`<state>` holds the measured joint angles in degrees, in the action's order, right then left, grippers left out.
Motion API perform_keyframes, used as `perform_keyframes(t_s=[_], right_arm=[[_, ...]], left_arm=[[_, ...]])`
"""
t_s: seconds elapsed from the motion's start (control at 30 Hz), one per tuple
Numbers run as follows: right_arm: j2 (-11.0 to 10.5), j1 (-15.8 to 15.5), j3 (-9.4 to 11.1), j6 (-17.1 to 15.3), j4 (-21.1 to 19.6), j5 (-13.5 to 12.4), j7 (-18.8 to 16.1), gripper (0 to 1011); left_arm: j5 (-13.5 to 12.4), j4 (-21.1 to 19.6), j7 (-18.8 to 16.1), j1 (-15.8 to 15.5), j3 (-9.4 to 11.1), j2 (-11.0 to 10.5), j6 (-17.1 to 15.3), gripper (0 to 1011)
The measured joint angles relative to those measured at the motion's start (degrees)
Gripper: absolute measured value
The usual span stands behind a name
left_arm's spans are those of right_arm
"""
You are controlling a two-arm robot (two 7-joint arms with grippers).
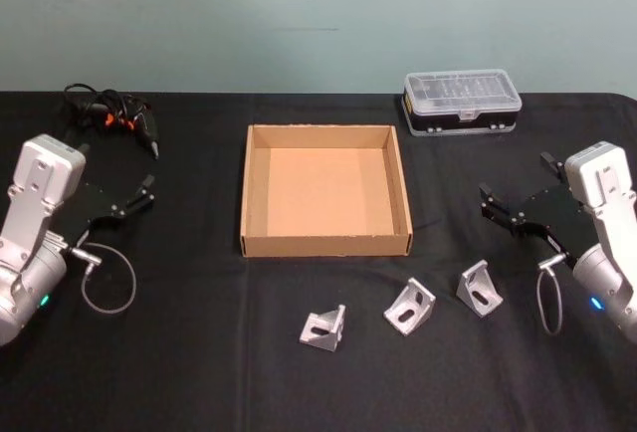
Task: Use one hand to pick up the angle iron from the table and place it into the box.
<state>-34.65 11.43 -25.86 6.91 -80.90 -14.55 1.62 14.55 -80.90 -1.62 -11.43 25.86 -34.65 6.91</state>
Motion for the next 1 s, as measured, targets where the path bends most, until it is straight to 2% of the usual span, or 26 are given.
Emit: perform_keyframes(t_s=[0.73,1.0], right_arm=[[0.01,-0.03,0.05,0.0,-0.04,0.07,-0.01,1004],[-1.21,-3.67,2.31,-0.5,-5.57,-0.02,-0.08,1004]], left_arm=[[0.0,0.0,0.0,0.0,0.0,0.0,0.0,1011],[0.0,0.0,0.0,0.0,0.0,0.0,0.0,1011]])
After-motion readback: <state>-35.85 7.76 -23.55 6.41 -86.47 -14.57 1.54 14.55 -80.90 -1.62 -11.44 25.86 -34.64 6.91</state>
